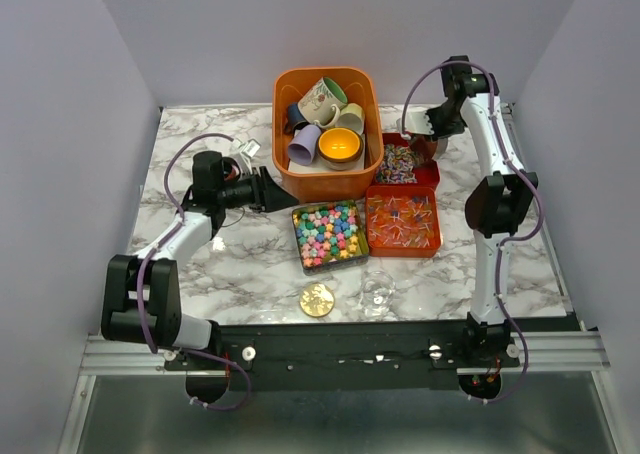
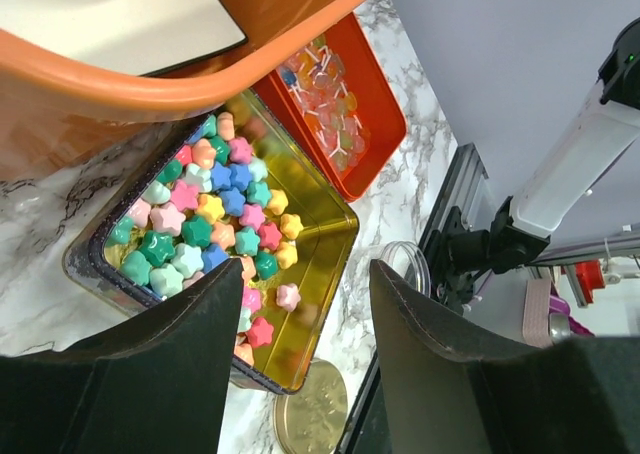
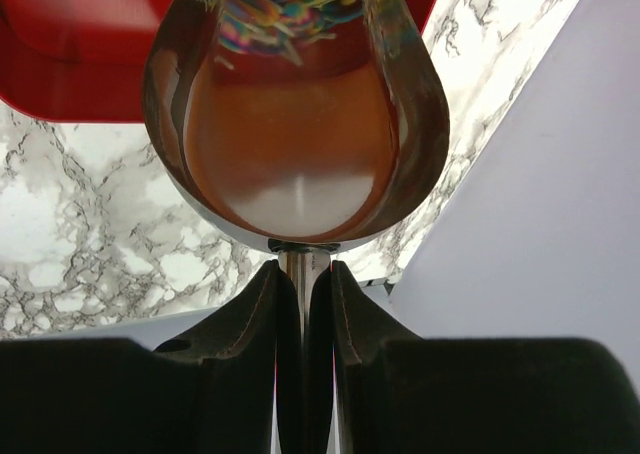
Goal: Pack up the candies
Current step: Scoop the fake candies from the storage box.
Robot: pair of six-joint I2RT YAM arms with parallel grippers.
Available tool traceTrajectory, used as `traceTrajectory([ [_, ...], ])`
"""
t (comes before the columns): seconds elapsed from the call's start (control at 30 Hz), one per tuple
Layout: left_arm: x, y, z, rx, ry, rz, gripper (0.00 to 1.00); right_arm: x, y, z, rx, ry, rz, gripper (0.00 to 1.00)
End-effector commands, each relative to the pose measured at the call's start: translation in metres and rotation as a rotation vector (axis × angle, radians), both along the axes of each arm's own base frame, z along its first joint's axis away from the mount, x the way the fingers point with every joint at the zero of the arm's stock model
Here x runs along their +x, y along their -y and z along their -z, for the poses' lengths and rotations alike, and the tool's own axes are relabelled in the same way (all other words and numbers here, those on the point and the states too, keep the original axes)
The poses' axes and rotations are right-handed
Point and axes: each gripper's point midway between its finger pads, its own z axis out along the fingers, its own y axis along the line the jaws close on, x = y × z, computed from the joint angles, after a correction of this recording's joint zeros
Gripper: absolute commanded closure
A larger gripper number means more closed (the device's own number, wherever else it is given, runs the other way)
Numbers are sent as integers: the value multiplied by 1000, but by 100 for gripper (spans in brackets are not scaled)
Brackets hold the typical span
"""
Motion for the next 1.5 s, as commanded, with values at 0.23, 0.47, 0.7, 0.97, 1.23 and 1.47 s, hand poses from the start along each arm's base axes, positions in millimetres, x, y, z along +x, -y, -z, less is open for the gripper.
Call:
traceTrajectory([
  [0.23, 15, 0, 1, 1, 6, 13, 39, -78, -25, 47, 94, -339, 140, 99],
  [0.47, 13, 1, 2, -6, -6, 25, 40, -85, -36, 44, 180, -342, 208, 99],
  [0.7, 13, 1, 1, -11, -8, 31, 40, -116, -31, 53, 167, -418, 310, 100],
  [0.97, 15, 1, 0, -16, -2, 26, 41, -120, -29, 50, 166, -420, 452, 99],
  [1.23, 11, 0, 7, -1, -29, 21, 42, -147, -40, 75, 266, -430, 535, 100],
  [1.47, 17, 0, 11, -1, -42, 14, 42, -136, -48, 73, 319, -423, 597, 99],
])
